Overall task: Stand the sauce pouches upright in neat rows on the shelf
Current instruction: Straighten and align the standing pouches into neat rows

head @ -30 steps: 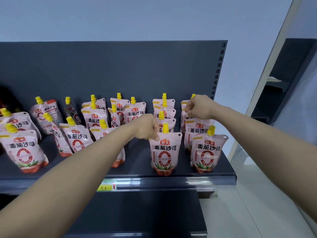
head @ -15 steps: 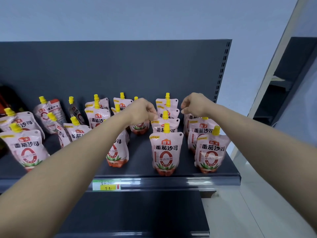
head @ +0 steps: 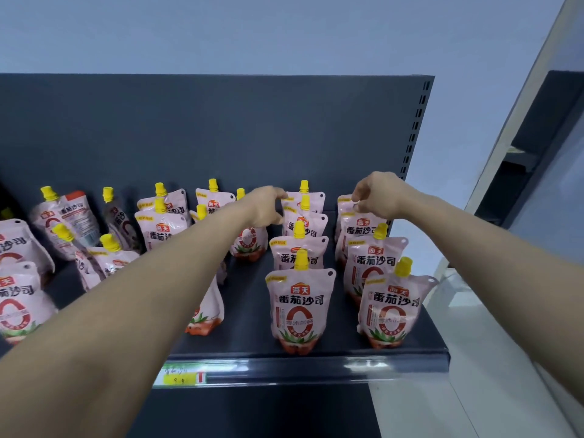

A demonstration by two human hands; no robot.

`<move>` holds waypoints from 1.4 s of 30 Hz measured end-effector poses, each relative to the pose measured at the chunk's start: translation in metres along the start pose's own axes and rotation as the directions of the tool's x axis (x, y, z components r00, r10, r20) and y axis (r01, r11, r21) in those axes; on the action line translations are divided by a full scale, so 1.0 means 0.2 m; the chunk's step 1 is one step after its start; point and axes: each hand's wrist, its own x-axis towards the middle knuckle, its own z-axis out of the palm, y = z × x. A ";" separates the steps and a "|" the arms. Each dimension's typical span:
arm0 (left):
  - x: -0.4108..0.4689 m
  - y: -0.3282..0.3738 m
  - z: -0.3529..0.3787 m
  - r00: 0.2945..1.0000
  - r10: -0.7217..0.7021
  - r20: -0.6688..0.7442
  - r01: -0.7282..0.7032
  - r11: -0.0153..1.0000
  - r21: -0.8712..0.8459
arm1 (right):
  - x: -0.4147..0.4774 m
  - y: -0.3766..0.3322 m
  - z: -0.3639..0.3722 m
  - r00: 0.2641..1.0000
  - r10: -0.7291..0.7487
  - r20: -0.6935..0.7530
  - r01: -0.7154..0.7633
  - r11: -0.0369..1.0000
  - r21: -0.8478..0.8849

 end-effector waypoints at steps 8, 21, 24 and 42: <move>0.21 0.02 0.09 0.999 -0.028 0.022 0.030 0.997 -0.073 | 0.11 0.23 0.03 0.988 0.081 0.133 -0.074 0.996 -0.056; 0.33 -0.02 0.14 0.993 -0.108 -0.057 0.106 0.994 -0.023 | 0.29 0.30 0.13 0.979 0.067 0.194 -0.071 0.997 0.011; 0.33 -0.01 0.13 0.994 -0.107 -0.031 0.106 0.994 -0.011 | 0.30 0.31 0.14 0.977 0.060 0.204 -0.067 0.997 0.026; 0.17 -0.02 -0.09 0.987 -0.101 -0.128 0.095 0.994 -0.055 | 0.31 0.02 -0.02 0.978 -0.187 0.091 0.179 0.980 0.091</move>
